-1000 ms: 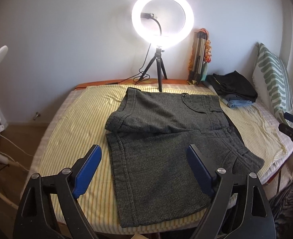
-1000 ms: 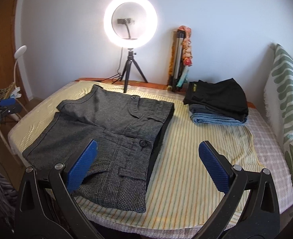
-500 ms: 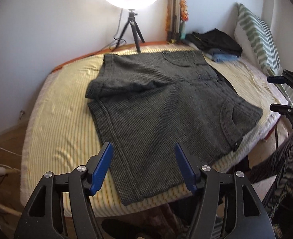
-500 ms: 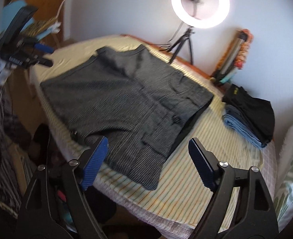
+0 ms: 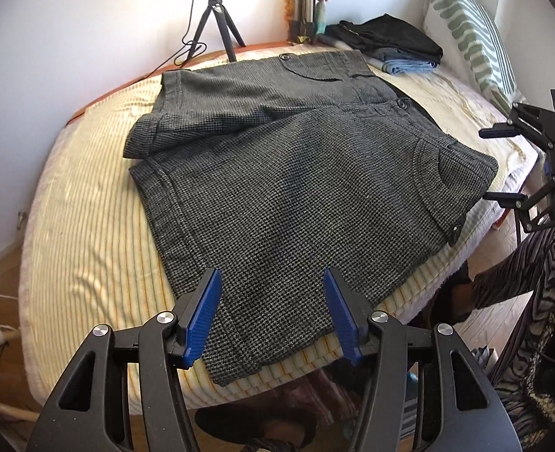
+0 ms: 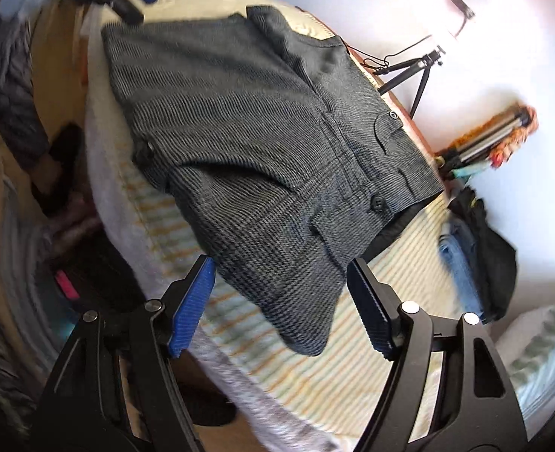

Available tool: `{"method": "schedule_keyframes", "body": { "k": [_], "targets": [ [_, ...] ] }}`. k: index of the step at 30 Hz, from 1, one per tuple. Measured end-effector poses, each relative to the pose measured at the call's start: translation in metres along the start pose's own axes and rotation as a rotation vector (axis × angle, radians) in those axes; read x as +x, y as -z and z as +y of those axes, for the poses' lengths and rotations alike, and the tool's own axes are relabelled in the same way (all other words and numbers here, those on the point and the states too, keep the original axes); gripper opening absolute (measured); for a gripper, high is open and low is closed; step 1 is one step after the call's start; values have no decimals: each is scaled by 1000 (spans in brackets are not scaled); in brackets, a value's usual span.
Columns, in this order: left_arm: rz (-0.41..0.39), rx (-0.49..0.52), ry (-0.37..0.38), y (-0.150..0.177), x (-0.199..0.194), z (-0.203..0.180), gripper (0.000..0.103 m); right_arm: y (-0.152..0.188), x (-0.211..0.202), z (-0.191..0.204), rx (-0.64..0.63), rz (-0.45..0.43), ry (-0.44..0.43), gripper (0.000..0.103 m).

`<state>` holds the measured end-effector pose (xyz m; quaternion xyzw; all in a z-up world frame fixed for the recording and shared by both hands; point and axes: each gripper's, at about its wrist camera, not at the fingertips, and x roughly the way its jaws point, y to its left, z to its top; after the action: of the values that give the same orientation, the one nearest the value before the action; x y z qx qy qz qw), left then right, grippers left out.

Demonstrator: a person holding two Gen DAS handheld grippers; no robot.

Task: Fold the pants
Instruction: 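Grasp the hem of the grey houndstooth shorts with the right tool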

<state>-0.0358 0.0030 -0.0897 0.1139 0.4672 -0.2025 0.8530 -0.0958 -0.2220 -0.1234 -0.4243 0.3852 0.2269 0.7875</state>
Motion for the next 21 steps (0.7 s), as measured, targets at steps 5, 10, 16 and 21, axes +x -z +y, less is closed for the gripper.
{"method": "schedule_keyframes", "body": {
  "k": [5, 10, 16, 21],
  "targets": [
    [10, 41, 7, -1, 5, -3, 60, -7, 2, 2, -54, 9, 25, 63],
    [16, 121, 25, -1, 8, -15, 67, -23, 0, -18, 46, 23, -62, 14],
    [29, 197, 49, 2, 10, -29, 67, -42, -5, -46, 113, -15, -17, 10],
    [62, 198, 22, 4, 20, -25, 67, -50, -3, -59, 148, -23, -11, 9]
  ]
}}
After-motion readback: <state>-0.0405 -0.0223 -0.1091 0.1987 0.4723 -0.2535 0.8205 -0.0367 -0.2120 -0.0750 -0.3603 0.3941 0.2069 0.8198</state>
